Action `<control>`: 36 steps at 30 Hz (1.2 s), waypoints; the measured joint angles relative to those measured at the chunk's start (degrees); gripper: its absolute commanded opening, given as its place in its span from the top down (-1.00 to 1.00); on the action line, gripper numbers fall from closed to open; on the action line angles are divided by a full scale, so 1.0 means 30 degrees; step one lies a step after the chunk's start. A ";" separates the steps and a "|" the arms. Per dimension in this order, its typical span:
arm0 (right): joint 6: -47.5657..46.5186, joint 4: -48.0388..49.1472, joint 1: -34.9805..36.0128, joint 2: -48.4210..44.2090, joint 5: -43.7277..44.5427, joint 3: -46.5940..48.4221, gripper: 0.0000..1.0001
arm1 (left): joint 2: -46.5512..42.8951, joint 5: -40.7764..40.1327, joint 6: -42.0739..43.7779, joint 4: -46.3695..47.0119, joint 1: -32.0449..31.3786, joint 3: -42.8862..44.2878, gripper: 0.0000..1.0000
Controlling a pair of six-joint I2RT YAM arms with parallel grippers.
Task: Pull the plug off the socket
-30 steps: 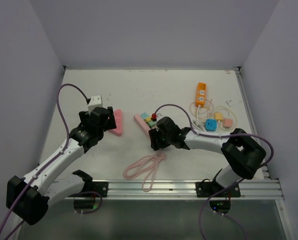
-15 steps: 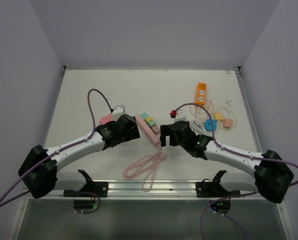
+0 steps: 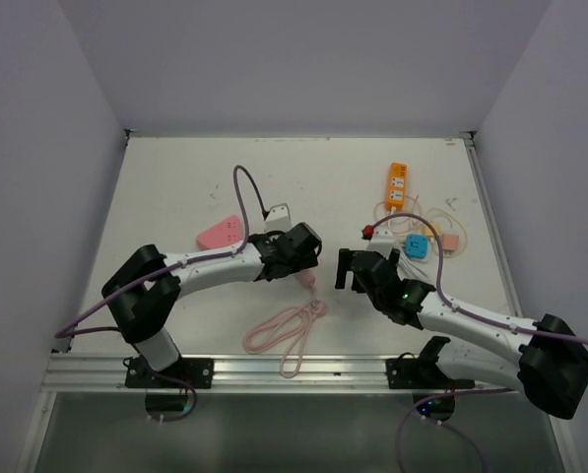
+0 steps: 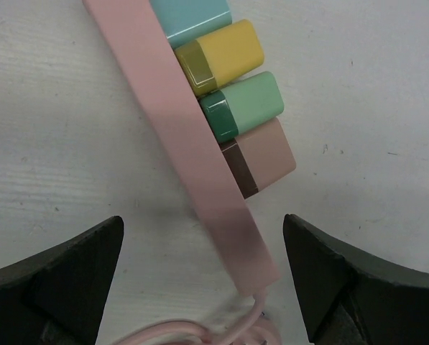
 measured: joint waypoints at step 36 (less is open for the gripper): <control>0.0138 0.3002 -0.0117 0.0255 -0.6761 -0.0226 -0.93 | -0.4962 0.3636 0.3963 0.8087 -0.0146 -0.9056 1.00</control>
